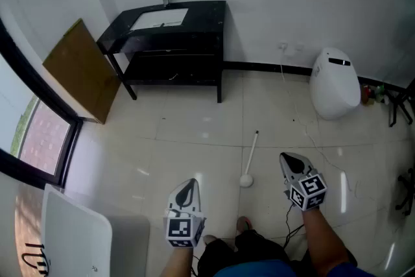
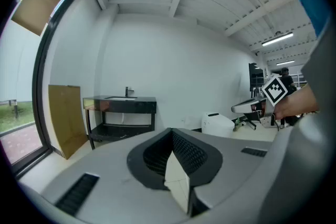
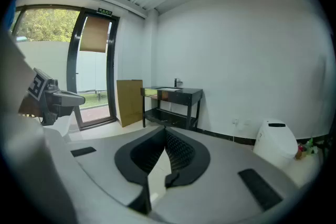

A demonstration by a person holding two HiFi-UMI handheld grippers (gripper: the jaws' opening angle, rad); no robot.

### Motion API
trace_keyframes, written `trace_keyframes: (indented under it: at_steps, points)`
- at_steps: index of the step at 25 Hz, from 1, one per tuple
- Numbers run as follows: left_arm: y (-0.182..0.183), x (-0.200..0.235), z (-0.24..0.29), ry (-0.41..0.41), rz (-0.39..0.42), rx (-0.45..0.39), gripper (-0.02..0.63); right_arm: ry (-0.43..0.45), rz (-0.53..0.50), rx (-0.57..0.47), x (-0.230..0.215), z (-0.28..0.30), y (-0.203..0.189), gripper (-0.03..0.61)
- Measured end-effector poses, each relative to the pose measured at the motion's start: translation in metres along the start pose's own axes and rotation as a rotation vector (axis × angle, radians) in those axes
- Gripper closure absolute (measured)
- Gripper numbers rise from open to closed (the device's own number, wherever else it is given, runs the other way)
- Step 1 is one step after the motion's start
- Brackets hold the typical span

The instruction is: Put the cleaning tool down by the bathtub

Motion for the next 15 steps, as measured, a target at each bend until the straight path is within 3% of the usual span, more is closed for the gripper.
trace_keyframes:
  at_steps: [6,15]
  points:
    - [-0.078,0.029,0.081,-0.029,0.035,0.021,0.615,0.005,-0.030,0.003,-0.004,0.100,-0.064,0.554]
    - [-0.271,0.069,0.233,-0.008,0.000,0.053,0.615,0.062,-0.108,0.166,-0.008,0.289,-0.252,0.532]
Point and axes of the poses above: the fingertips, and each gripper's own axes: z forward along the fingers, x to its left, y out of its top, the point moved 3 cm from there along -z, backward along the fingers, and after that the axes turned 11 degrees about x, right-handed, at the moved point
